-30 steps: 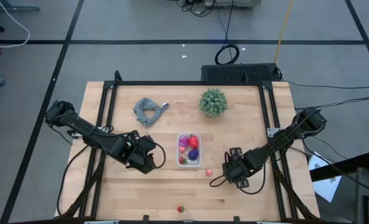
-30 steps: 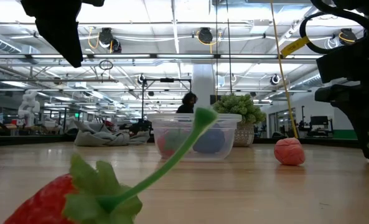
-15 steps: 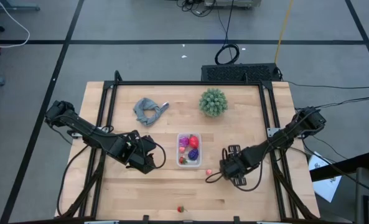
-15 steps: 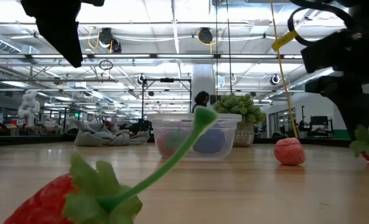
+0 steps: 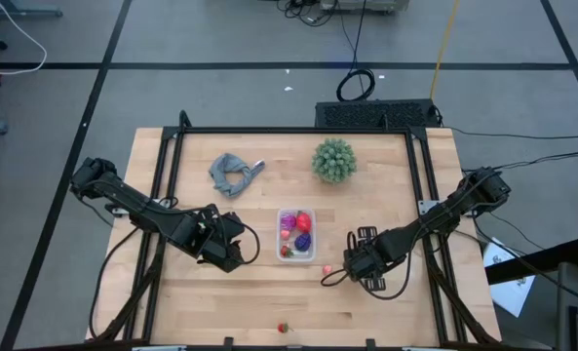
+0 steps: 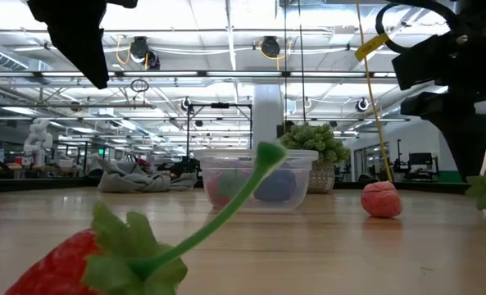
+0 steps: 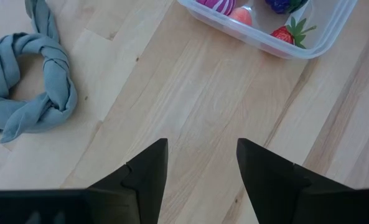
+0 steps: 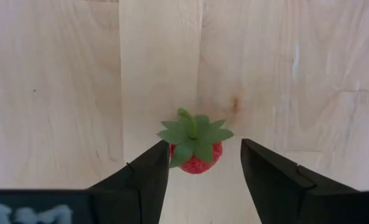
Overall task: Pick and placing Produce into tupperware
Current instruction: Put the top strawberry into the transparent bin
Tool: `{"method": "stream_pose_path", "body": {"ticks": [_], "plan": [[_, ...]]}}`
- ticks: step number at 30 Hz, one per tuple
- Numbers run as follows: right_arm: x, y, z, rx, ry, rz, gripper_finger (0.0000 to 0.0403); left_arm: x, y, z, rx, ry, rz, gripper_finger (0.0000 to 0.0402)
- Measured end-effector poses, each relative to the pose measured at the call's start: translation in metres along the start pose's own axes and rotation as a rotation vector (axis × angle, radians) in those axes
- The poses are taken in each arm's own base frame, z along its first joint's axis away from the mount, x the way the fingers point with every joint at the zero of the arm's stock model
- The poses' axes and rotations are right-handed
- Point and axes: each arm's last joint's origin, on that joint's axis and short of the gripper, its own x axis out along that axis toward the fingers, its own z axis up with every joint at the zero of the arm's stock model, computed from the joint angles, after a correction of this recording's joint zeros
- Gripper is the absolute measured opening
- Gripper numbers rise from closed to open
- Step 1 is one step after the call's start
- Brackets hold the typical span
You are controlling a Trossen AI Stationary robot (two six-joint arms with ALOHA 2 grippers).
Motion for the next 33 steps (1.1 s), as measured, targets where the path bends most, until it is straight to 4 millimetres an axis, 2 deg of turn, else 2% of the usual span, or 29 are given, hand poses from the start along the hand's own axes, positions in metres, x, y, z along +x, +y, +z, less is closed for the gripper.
{"method": "stream_pose_path", "body": {"ticks": [11,21,33], "plan": [[0.01,-0.002,-0.007,0.028,0.025,0.011,0.0187,0.0,0.0,0.0,0.005,0.0,0.0,0.0198],[0.011,-0.002,-0.006,0.026,0.012,0.018,0.0186,0.0,0.0,0.0,0.008,0.0,0.0,0.0198],[0.01,-0.001,-0.005,0.025,0.004,0.022,0.0133,0.0,0.0,0.0,0.0,0.0,0.0,0.0198]]}}
